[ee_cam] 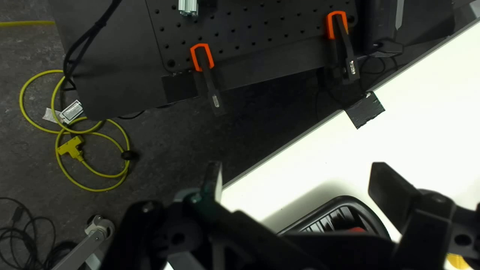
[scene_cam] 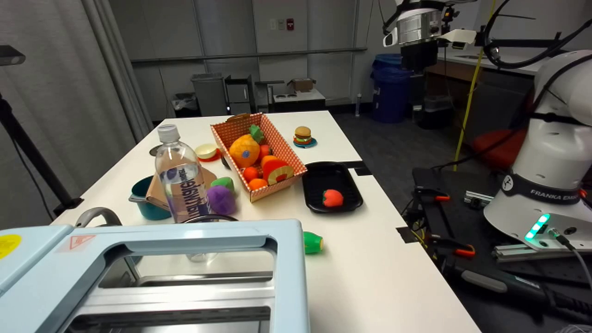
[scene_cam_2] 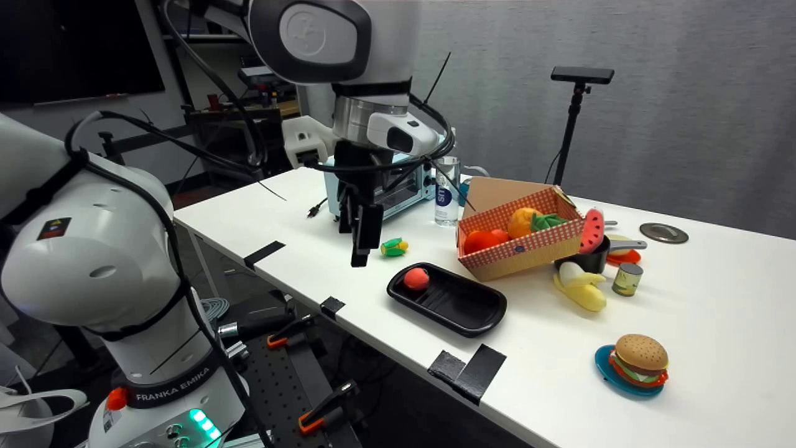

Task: Pick up the orange plush toy from the box and put it on the table

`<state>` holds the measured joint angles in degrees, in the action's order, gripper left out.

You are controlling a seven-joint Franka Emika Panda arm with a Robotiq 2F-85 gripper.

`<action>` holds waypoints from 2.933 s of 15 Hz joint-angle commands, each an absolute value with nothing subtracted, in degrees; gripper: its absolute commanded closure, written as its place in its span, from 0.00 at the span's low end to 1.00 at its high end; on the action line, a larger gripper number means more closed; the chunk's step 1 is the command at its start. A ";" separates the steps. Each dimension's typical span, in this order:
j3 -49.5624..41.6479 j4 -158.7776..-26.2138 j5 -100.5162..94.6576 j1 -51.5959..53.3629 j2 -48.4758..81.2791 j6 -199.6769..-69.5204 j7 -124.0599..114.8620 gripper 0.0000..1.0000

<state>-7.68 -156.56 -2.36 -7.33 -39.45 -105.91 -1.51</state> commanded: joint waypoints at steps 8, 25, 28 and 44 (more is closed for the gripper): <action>-7.18 -156.43 -2.06 -7.87 -39.40 -105.73 -1.21 0.00; -6.35 -156.48 -3.50 -8.42 -39.16 -106.07 -2.08 0.00; -5.11 -156.29 -6.50 -9.06 -39.08 -105.52 -3.57 0.00; 8.97 -105.91 -27.72 5.61 17.68 -93.73 -17.94 0.00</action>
<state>10.95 -117.15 -22.03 1.94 7.73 -98.87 -18.57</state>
